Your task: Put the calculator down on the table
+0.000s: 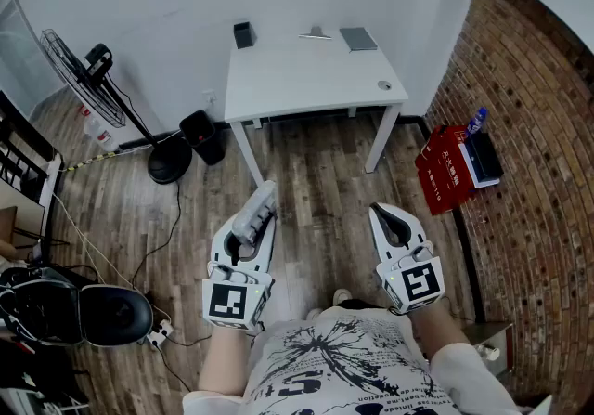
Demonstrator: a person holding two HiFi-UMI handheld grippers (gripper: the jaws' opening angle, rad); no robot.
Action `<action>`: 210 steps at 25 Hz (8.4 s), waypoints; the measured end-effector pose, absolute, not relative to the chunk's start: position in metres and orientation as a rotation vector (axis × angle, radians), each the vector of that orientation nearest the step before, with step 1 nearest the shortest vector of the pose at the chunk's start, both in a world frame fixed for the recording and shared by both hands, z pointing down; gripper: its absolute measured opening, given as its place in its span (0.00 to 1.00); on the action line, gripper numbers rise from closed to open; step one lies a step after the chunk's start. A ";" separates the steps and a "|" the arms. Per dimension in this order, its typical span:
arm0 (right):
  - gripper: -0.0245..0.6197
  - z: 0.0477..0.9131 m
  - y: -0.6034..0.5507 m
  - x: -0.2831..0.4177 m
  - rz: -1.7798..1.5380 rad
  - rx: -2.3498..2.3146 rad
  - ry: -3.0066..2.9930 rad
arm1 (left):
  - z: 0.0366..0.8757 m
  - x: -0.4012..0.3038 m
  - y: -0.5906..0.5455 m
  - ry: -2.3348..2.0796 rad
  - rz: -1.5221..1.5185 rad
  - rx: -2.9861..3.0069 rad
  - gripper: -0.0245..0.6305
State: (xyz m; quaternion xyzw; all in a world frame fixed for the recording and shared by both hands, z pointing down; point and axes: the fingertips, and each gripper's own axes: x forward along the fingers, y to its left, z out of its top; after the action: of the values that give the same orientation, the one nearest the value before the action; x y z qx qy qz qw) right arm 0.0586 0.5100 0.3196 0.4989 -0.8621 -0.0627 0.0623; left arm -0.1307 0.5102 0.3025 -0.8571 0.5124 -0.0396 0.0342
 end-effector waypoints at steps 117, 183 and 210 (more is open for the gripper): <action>0.06 0.519 -0.362 0.039 0.230 1.206 -2.452 | 0.619 -0.079 -0.336 1.667 -0.900 -3.276 0.27; 0.06 0.376 -0.299 0.069 -0.050 1.412 -2.637 | 0.356 -0.086 -0.286 1.487 -0.144 -2.869 0.06; 0.06 0.385 -0.310 0.072 -0.040 1.416 -2.627 | 0.363 -0.087 -0.292 1.491 -0.086 -2.885 0.06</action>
State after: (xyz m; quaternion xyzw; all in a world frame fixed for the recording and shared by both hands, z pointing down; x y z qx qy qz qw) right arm 0.0716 -0.3104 0.3855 0.4730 -0.8775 -0.0133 0.0786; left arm -0.0866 -0.2919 0.3628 -0.8869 0.4582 -0.0263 -0.0536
